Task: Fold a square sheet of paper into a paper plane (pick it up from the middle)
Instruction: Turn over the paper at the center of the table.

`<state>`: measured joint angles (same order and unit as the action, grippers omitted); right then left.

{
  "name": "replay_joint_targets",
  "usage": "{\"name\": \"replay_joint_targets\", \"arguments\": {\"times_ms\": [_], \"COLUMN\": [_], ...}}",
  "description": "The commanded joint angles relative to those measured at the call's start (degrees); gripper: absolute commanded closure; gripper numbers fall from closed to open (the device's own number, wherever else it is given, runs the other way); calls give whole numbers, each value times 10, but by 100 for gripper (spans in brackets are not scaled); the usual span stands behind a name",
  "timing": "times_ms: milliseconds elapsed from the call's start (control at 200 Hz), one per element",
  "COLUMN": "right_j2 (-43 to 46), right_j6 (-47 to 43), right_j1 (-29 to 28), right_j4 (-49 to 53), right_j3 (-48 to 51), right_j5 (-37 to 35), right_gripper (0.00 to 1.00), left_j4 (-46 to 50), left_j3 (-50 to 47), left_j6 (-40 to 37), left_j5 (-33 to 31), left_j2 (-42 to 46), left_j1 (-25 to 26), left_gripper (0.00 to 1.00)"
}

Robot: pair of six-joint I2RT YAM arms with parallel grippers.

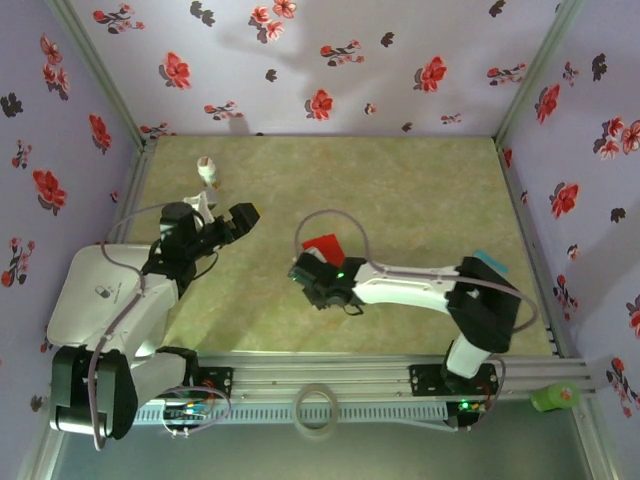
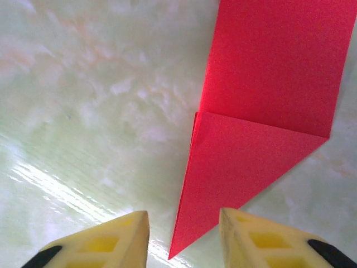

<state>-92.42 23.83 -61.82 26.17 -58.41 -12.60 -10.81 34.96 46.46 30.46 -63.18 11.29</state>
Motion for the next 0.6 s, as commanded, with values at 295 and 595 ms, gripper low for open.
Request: {"name": "replay_joint_targets", "arguments": {"times_ms": [295,595], "right_j2": [72,-27], "right_j6": [231,267], "right_j1": [200,200], "right_j4": [-304,-339], "right_j3": [176,146], "right_j5": [306,356], "right_gripper": [91,93], "left_j4": [-30,-16], "left_j3": [16,40], "left_j6": [8,13], "left_j5": [87,87], "left_j2": [-63,-118], "left_j1": [24,55], "left_gripper": [32,46]}}
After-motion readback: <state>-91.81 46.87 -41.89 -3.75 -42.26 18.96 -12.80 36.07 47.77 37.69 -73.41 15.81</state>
